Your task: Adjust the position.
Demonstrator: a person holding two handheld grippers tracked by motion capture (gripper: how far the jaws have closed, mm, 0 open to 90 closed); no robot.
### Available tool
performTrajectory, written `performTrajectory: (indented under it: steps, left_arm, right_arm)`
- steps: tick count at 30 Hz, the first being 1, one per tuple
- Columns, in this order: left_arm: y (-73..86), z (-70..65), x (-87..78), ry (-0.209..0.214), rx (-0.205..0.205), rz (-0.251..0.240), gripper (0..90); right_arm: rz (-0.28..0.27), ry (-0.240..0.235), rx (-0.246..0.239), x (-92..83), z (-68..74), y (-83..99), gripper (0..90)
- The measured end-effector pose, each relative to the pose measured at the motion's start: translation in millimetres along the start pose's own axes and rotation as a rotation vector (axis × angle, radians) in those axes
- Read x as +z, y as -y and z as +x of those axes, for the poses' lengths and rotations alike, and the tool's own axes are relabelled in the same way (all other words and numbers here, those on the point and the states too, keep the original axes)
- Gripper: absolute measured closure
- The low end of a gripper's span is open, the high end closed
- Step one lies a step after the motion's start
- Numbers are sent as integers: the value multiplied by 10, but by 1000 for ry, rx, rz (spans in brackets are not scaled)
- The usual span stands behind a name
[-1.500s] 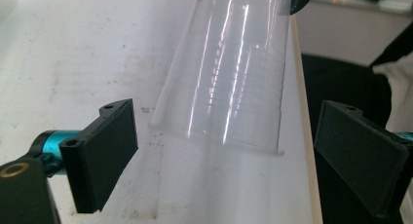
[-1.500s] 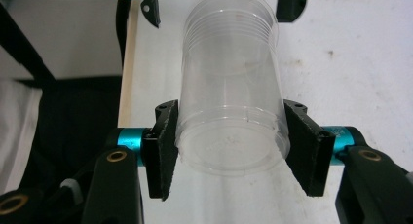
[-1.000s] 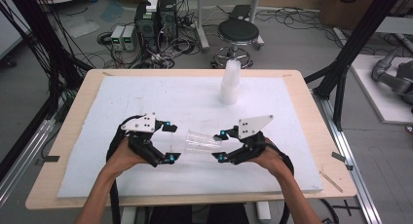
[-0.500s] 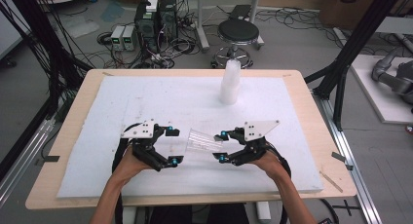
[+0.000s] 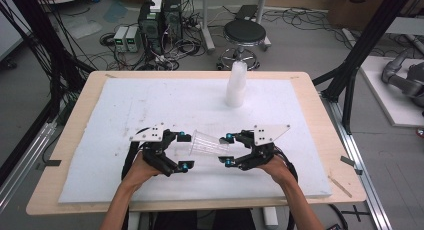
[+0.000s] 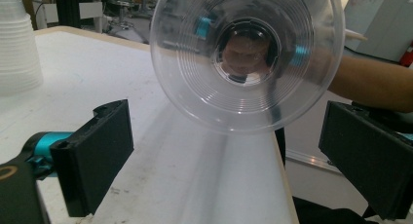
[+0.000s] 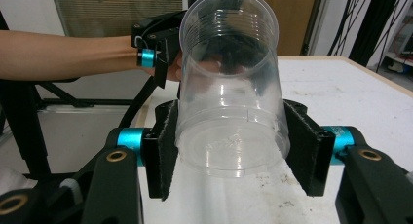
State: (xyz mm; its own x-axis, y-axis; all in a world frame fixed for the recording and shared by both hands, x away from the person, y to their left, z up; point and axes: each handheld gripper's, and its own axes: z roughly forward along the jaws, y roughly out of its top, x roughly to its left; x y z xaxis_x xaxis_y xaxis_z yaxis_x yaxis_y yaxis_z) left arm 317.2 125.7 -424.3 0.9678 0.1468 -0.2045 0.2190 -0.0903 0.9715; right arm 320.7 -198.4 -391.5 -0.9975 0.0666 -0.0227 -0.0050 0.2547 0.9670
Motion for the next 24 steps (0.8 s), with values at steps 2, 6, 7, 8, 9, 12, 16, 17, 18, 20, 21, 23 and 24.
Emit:
performTrajectory:
  steps: [2, 6, 7, 8, 9, 12, 16, 17, 18, 20, 21, 23, 24]
  left_arm:
    - [-11, -4, 27, 7, 0, -2, 56]
    - [-51, -11, 93, 25, 5, -18, 56]
    - [-60, -11, 104, 30, 8, -18, 56]
    - [-72, -14, 127, 37, 10, -23, 56]
    - [-82, -15, 143, 45, 11, -25, 56]
    - [-107, -14, 189, 57, 12, -31, 57]
    - [-136, -16, 238, 74, 15, -34, 57]
    - [-143, -17, 248, 75, 16, -34, 57]
    - [-149, -19, 256, 77, 18, -32, 57]
    - [-158, -17, 265, 86, 20, -32, 59]
    - [-161, -21, 266, 83, 22, -32, 81]
    - [-166, -17, 262, 79, 22, -46, 90]
    - [-165, -17, 257, 83, 16, -50, 100]
  right_arm:
    - [-7, -4, -3, 7, 0, -3, 431]
    - [-9, -11, -4, 17, 4, -14, 431]
    - [-10, -13, -8, 20, 1, -16, 431]
    - [-11, -15, -11, 21, 0, -18, 431]
    - [-13, -17, -10, 22, 3, -20, 431]
    - [-16, -23, -14, 21, 6, -24, 431]
    - [-24, -28, -18, 17, 8, -31, 431]
    - [-26, -28, -18, 16, 10, -33, 431]
    - [-29, -29, -16, 16, 11, -33, 431]
    - [-32, -32, -19, 15, 12, -35, 431]
    - [-33, -32, -22, 15, 13, -35, 431]
    - [-32, -34, -19, 13, 17, -36, 431]
    - [-32, -35, -21, 14, 18, -37, 431]
